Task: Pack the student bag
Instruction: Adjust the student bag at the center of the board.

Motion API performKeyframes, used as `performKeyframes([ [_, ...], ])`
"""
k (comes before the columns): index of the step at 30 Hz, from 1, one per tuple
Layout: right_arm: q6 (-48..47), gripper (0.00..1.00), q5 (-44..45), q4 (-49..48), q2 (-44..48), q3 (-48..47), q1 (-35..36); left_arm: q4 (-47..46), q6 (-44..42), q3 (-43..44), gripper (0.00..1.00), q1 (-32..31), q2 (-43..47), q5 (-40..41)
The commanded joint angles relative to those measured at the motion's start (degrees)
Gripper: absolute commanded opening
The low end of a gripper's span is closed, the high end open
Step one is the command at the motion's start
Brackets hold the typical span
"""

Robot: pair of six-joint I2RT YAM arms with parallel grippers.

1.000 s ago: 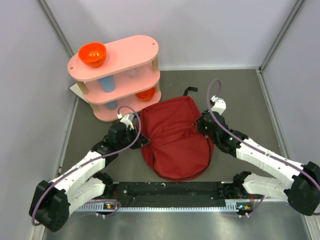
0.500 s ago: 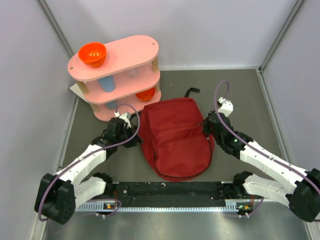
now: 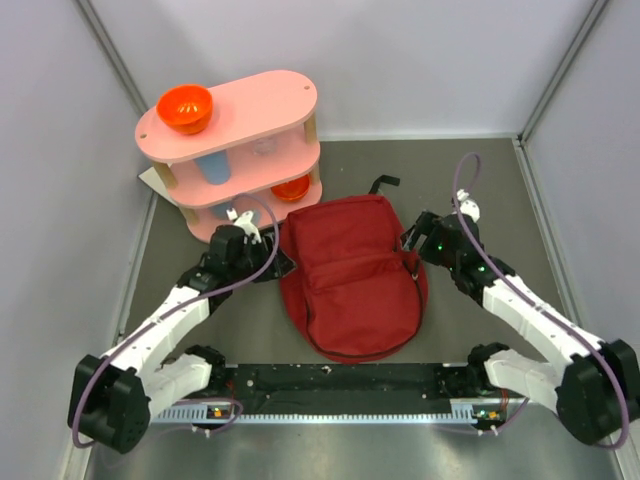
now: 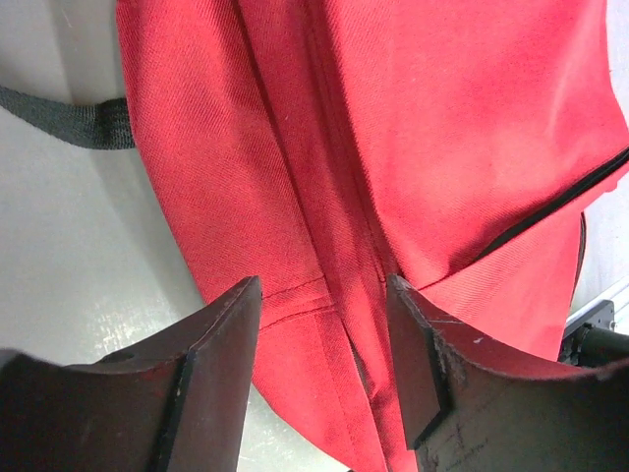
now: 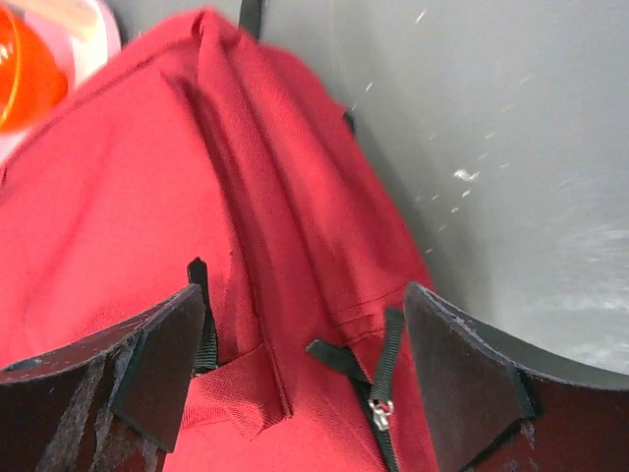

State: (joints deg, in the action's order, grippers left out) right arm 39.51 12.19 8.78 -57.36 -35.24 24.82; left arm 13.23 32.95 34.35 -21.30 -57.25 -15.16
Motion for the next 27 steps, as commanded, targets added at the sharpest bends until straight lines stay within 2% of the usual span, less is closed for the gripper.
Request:
performKeyframes([
  [1,1.6,0.81,-18.8,-5.0,-6.1,0.3,-1.7,-8.6,3.0,-5.5,0.59,0.2,-2.0,-2.1],
  [7,4.3,0.81,-21.7,-8.3,-9.3,5.0,-1.7,-23.8,6.1,-7.5,0.58,0.2,-12.9,-10.0],
  [11,6.2,0.81,-20.8,-10.8,-7.4,8.6,-1.6,-31.3,8.5,-3.3,0.58,-0.1,-21.0,-15.1],
  [15,6.5,0.82,-19.0,-9.9,-6.4,8.8,-1.8,-29.9,8.0,5.3,0.58,-2.3,-28.9,-16.3],
  [19,6.7,0.82,-18.9,-9.2,-7.3,6.7,-2.9,-25.2,5.4,15.5,0.58,-2.5,-33.1,-17.1],
  [20,6.6,0.82,-18.7,-9.0,-8.2,5.5,-3.2,-23.4,4.8,16.7,0.58,-2.5,-33.6,-16.8],
  [27,5.1,0.82,-19.8,-7.7,-12.5,0.4,-5.9,-27.6,8.5,19.8,0.58,-2.7,-37.1,-20.9],
])
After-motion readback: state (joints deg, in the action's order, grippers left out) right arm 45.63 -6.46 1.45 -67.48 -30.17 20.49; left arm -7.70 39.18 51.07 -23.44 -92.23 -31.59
